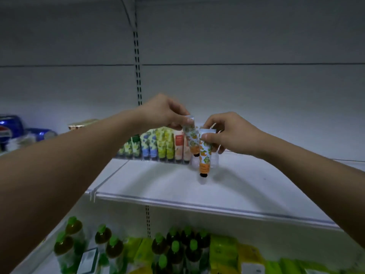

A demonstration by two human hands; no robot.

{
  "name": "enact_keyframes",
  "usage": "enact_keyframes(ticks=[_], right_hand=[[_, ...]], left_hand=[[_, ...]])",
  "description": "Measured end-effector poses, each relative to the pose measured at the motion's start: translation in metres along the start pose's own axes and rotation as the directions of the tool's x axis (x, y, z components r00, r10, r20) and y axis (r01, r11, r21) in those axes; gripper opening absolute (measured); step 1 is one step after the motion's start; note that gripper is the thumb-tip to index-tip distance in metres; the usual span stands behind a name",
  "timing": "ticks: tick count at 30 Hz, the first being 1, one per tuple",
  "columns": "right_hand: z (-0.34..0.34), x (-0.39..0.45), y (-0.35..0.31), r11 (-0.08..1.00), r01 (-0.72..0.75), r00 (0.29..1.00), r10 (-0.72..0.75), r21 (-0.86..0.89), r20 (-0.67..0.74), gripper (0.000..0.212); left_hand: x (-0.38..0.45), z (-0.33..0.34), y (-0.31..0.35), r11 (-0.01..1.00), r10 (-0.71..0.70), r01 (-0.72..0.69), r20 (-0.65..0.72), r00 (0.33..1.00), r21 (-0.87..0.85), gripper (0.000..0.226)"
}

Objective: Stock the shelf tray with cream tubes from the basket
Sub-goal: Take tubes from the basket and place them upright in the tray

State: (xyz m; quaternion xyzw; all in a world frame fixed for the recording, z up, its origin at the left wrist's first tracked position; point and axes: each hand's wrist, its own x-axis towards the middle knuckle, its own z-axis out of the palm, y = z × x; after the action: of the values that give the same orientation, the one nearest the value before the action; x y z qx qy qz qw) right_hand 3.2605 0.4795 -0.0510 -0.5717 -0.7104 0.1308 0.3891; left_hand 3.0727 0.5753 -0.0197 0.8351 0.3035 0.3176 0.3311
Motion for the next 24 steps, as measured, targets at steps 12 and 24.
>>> enact_keyframes(ticks=[12,24], right_hand=[[-0.036,0.061,0.047,0.974,-0.074,0.96,0.011,-0.212,-0.281,0.008],[-0.031,0.08,0.074,0.975,-0.092,0.944,0.02,-0.204,-0.328,0.008]], left_hand=[[0.097,0.031,-0.027,0.939,0.124,-0.058,-0.178,0.976,0.338,0.017],[0.138,0.054,-0.053,0.789,0.071,0.028,-0.136,0.988,0.613,0.018]])
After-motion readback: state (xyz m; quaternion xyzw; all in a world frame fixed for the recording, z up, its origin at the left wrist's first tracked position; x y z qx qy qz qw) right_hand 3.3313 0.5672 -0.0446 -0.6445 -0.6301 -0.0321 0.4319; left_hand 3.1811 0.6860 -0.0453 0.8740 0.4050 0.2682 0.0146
